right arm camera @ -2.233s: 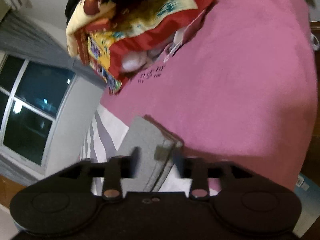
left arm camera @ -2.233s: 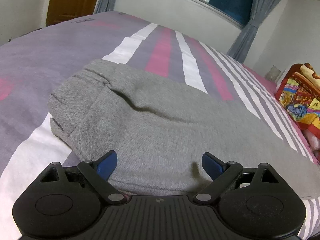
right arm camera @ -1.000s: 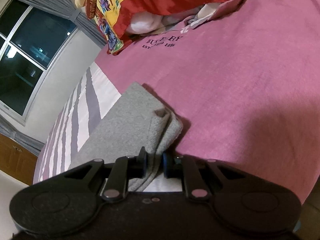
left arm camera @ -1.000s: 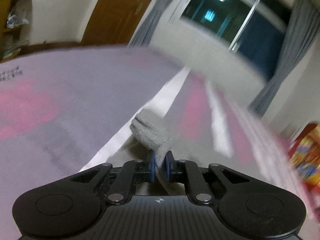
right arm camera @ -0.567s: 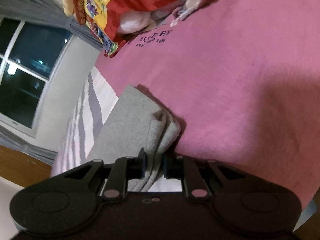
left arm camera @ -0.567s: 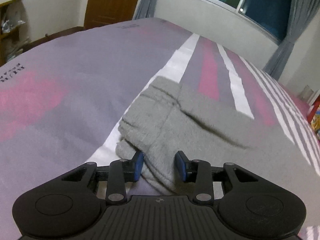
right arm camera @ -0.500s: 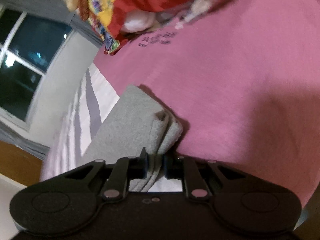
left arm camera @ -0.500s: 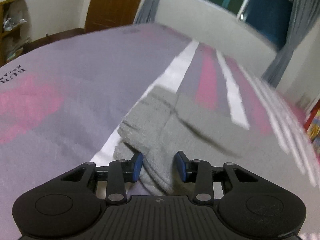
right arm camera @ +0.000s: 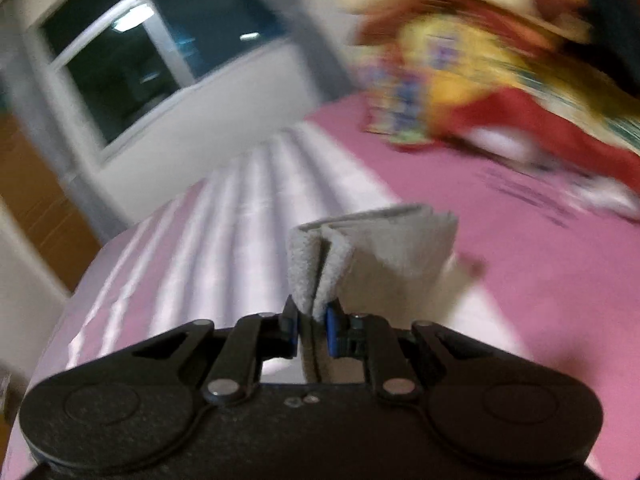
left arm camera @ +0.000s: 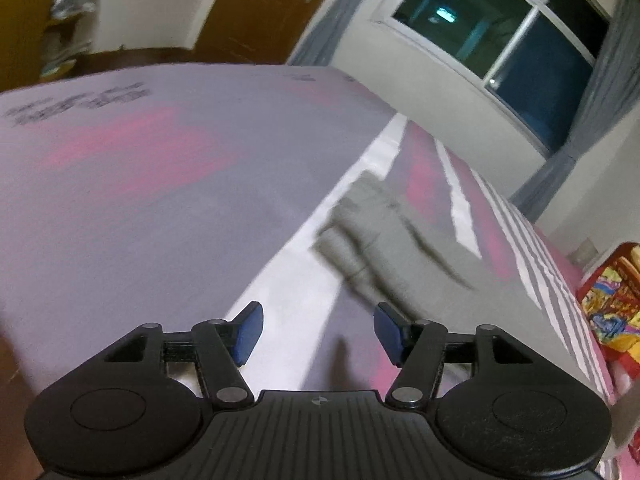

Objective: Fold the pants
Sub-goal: 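Release the left gripper and grasp the drawstring ends with the right gripper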

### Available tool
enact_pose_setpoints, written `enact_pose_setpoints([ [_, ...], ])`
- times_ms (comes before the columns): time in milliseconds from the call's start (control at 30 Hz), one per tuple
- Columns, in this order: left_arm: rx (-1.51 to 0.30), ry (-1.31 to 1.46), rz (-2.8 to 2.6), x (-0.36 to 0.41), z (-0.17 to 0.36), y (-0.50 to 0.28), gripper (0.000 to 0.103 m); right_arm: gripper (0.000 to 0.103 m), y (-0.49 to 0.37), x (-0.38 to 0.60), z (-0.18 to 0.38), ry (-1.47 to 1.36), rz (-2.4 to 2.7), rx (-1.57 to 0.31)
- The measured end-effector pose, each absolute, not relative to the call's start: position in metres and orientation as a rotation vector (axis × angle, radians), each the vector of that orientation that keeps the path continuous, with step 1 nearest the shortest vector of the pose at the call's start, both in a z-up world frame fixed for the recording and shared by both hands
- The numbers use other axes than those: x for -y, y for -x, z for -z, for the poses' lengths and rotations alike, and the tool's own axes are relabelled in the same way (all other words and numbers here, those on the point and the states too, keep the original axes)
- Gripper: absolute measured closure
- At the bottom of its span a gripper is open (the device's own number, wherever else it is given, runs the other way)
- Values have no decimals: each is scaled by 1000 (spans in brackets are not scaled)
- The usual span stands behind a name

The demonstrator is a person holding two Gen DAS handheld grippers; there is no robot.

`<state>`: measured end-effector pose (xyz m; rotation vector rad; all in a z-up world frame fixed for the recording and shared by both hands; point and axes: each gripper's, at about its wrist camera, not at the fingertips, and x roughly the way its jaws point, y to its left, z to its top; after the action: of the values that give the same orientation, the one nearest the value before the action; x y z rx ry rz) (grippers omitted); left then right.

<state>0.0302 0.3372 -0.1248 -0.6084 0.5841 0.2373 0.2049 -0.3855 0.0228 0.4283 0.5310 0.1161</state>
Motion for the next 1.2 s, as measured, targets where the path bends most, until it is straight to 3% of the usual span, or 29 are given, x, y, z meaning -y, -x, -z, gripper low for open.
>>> enact_pose_setpoints([
  [200,-584,633,-277,-349,140,8,42,91,-228,228,-26,-234,-441,-550],
  [367,-586,642,-289,-355,148,28,40,91,-210,121,36,89,-666,-682],
  [500,-605,633,-289,-357,154,38,40,91,-194,111,64,164,-676,-689],
  [900,-620,640,-254,-341,163,32,39,90,-160,82,67,344,-718,-647],
  [967,-621,634,-245,-336,160,28,39,81,-158,77,75,337,-748,-697],
  [1033,-615,630,-232,-333,154,25,39,59,-155,84,67,204,-824,-736],
  [1067,-608,629,-219,-330,151,21,39,56,-154,93,60,114,-860,-730],
  [1133,-597,627,-176,-321,144,12,39,79,-152,112,52,10,-861,-712],
  [1200,-601,617,-123,-309,137,-5,39,81,-148,135,49,-44,-791,-683],
])
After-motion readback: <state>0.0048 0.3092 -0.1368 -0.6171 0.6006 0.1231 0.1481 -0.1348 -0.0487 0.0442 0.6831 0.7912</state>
